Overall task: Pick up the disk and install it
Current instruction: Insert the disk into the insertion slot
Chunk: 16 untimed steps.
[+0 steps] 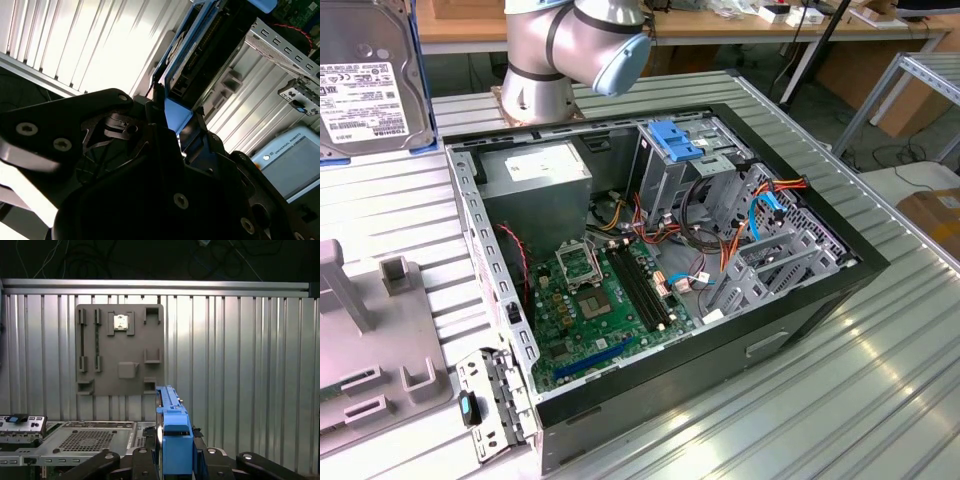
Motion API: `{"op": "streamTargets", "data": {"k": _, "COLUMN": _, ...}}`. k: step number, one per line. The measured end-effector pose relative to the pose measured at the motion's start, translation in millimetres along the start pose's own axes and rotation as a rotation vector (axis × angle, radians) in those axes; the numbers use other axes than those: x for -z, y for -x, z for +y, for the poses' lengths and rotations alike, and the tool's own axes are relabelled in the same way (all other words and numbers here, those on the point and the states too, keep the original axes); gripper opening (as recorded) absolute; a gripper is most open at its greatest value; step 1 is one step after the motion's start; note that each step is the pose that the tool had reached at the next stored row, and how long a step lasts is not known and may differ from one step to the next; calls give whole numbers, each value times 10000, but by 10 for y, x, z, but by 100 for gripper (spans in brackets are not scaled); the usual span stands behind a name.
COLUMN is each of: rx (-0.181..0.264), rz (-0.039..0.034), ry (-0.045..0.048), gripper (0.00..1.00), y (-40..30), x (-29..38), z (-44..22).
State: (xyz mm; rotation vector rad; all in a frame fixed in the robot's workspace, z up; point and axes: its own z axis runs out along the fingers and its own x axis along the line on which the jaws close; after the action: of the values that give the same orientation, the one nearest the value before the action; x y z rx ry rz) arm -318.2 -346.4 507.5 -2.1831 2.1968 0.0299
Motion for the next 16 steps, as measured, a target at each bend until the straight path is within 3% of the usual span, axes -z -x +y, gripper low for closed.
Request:
{"op": "streamTargets", "data": {"k": 6, "rx": 0, "rz": 0, "ry": 0, "gripper": 37, "y": 14, "x": -2, "z": -79}}
{"op": "streamTargets", "data": {"k": 16, "rx": 0, "rz": 0, "ry": 0, "gripper": 37, "y": 15, "x": -2, "z": -94}}
